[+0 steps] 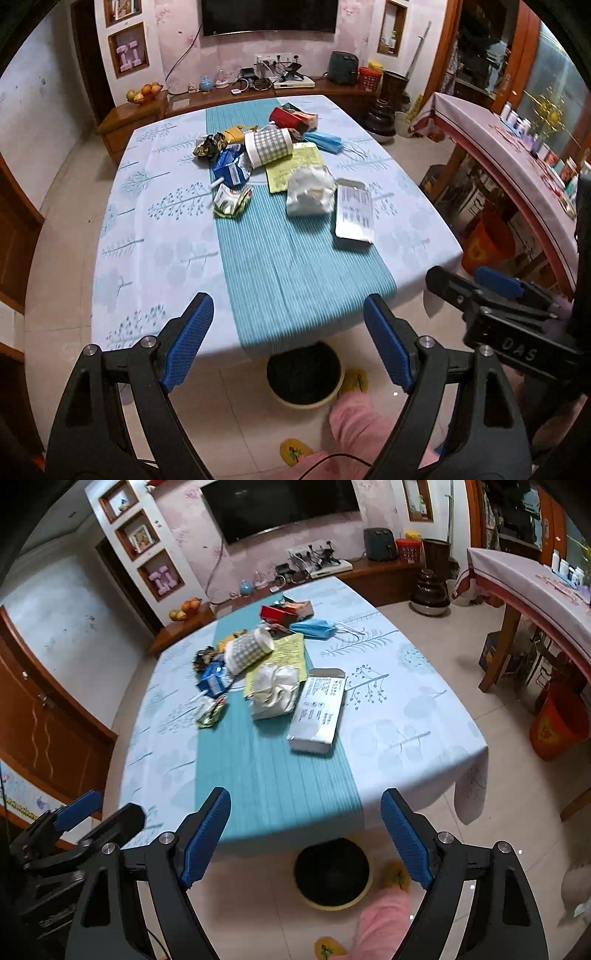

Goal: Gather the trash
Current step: 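Grasp the silver box with the right gripper while the left gripper reaches for the white tissue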

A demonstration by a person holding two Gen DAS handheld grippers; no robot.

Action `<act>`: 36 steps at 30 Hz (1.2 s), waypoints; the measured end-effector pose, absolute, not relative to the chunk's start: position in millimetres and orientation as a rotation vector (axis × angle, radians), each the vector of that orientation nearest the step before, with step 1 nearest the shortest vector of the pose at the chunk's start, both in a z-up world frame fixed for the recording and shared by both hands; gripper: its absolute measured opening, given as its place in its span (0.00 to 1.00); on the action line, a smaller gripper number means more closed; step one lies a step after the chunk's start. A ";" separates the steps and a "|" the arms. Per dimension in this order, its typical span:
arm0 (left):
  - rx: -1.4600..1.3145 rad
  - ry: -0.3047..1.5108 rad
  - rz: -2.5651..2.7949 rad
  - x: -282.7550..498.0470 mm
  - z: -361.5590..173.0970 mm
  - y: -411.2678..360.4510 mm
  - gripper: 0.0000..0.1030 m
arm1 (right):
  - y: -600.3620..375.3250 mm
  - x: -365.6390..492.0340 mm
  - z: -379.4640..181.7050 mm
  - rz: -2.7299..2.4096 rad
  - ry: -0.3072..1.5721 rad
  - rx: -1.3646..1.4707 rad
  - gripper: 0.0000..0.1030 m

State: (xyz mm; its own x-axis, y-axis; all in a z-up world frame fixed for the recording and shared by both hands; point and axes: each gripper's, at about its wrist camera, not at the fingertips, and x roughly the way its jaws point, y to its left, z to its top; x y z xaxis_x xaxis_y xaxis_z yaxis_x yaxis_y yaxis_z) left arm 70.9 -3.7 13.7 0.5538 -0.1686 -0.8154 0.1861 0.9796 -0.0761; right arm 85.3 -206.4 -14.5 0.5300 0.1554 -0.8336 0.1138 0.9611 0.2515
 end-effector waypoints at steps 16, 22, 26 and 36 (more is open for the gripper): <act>-0.069 1.053 -0.084 193.1 -46.5 2.6 0.79 | -189.7 257.8 -142.0 0.011 1.197 0.182 0.83; -0.130 1.096 -0.059 221.9 -61.9 -1.3 0.79 | -196.2 274.1 -164.5 -0.011 1.206 0.096 0.79; -0.139 1.109 -0.070 240.0 -68.0 -16.2 0.79 | -215.0 282.6 -165.4 0.002 1.191 0.073 0.62; -0.106 1.140 -0.097 297.8 -97.5 -78.8 0.79 | -267.9 294.1 -164.4 0.080 1.191 0.089 0.60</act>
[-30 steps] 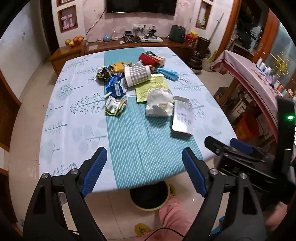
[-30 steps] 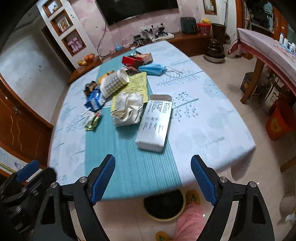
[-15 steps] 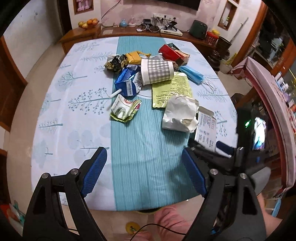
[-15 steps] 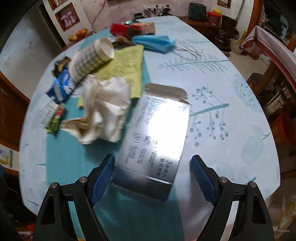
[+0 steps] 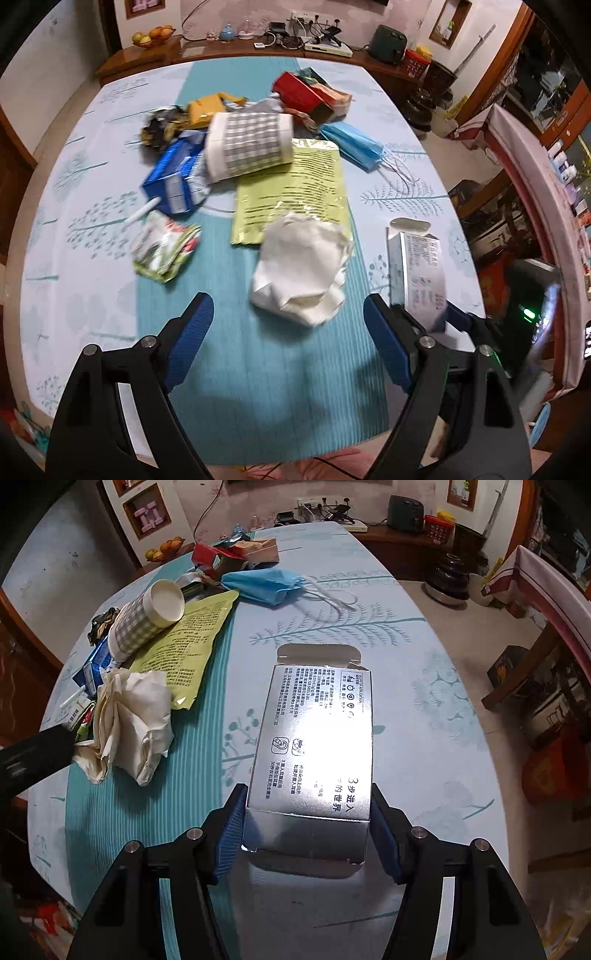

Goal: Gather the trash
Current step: 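Grasp the silver box with the right gripper while the left gripper reaches for the white tissue, then grasp the white tissue with the left gripper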

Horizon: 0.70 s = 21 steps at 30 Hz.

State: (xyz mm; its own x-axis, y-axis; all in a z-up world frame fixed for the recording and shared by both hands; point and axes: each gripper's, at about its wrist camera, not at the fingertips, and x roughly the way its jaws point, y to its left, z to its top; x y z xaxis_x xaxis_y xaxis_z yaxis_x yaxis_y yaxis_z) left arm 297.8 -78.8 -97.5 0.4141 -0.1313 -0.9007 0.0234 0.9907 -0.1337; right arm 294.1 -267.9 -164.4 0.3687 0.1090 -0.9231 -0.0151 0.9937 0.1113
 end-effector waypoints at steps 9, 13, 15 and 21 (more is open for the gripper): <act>0.049 1.149 0.046 331.1 -143.8 -119.3 0.79 | -275.1 296.9 -164.3 0.153 1.181 0.074 0.60; 0.070 1.185 0.072 338.1 -163.6 -125.3 0.78 | -275.0 295.6 -165.2 0.166 1.176 0.072 0.60; 0.066 1.190 0.077 339.2 -168.4 -124.6 0.69 | -275.3 295.5 -164.2 0.175 1.175 0.082 0.59; 0.024 1.126 0.046 332.0 -157.3 -114.8 0.42 | -268.5 291.1 -153.3 0.214 1.147 0.091 0.59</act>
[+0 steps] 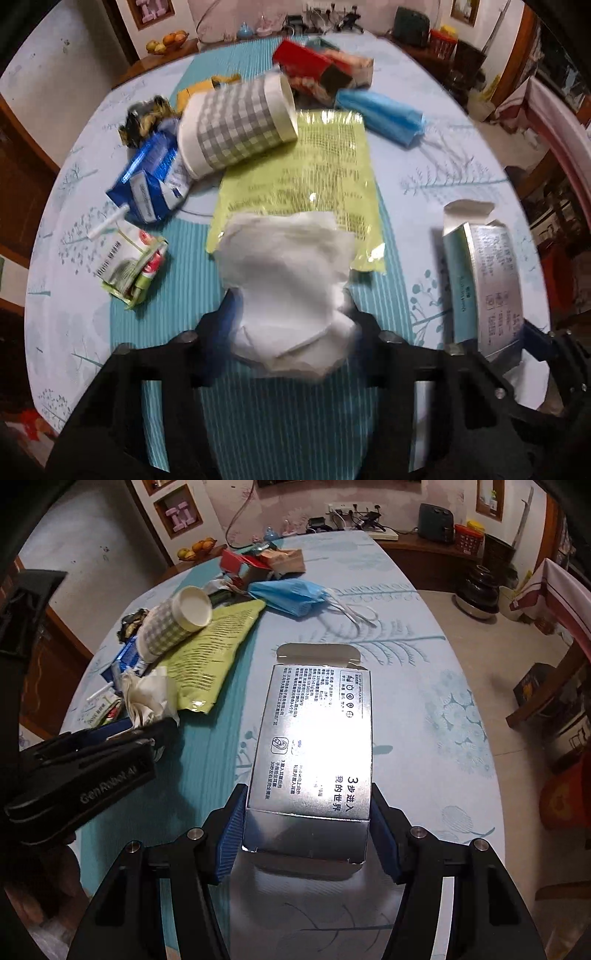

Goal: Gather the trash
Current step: 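Grasp the white tissue with the left gripper, then carry the tissue and silver box over the bin and open both grippers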

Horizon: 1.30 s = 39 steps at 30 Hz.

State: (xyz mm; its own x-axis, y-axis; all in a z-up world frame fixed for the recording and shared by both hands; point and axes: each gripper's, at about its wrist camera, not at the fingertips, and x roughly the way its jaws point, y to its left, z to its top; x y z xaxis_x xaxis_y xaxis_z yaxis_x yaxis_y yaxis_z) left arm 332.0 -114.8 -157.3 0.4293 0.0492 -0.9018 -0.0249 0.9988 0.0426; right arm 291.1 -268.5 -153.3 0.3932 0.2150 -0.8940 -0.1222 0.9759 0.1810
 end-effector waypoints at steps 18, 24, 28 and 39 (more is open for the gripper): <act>-0.210 0.999 -0.075 253.3 -52.6 -33.3 0.21 | -213.6 212.3 -48.1 0.272 1.000 0.130 0.59; -0.180 0.926 -0.137 190.0 1.2 -14.2 0.21 | -189.2 146.4 0.1 0.296 0.919 0.142 0.59; -0.162 0.881 -0.179 139.7 28.5 -0.2 0.21 | -172.3 92.0 21.0 0.315 0.883 0.126 0.59; -0.132 0.896 -0.273 24.3 26.9 22.6 0.21 | -155.0 -29.9 14.7 0.317 0.950 0.155 0.59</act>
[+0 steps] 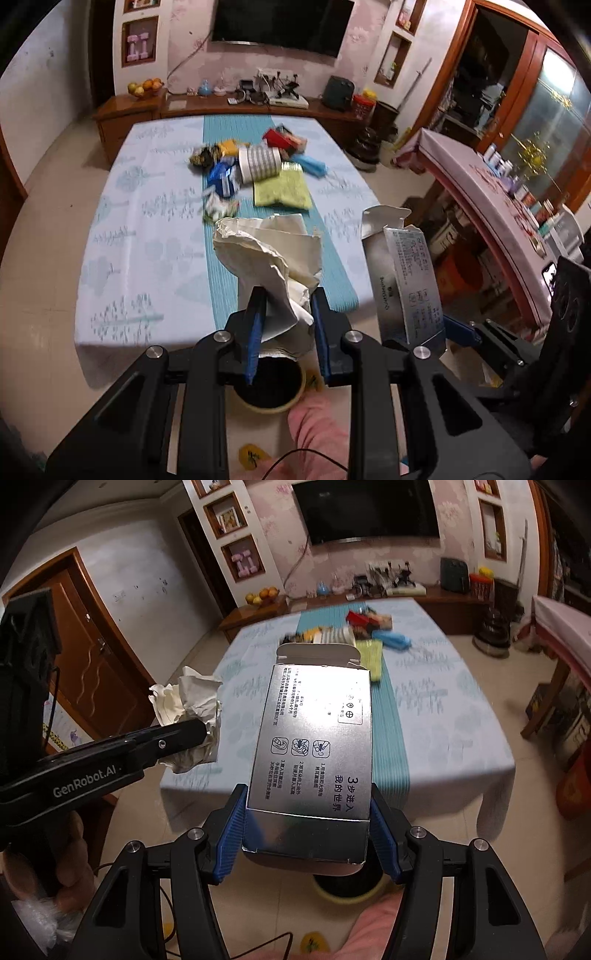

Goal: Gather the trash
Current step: 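Carry the tissue and silver box over the bin and open both grippers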

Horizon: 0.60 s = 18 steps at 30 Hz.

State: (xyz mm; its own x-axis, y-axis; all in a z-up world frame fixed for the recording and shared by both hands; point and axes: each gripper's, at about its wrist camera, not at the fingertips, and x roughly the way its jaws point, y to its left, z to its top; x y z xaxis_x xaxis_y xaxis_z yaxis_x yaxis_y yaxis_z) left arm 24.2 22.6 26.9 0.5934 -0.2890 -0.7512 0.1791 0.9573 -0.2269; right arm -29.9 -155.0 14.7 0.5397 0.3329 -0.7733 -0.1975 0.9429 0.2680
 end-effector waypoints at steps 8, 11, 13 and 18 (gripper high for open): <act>-0.164 1.043 -0.276 -9.5 -33.7 28.7 0.21 | -158.3 -55.0 -36.0 0.307 1.121 0.134 0.59; -0.198 1.118 -0.258 -15.1 -69.5 28.0 0.21 | -164.1 -48.6 -71.8 0.314 1.191 0.127 0.59; -0.213 1.161 -0.241 -17.2 -92.7 25.6 0.21 | -165.4 -46.1 -103.7 0.320 1.247 0.114 0.59; -0.245 1.247 -0.205 -13.3 -166.4 17.3 0.21 | -168.7 -32.0 -206.4 0.330 1.391 0.096 0.60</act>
State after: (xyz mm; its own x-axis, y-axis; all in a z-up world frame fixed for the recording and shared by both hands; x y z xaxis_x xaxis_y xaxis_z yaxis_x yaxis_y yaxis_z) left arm -13.3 17.3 -166.4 0.3061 -0.2856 -0.9081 0.0205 0.9557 -0.2937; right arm -32.0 -168.7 -206.4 0.1417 0.2844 -0.9482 -0.1725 0.9503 0.2593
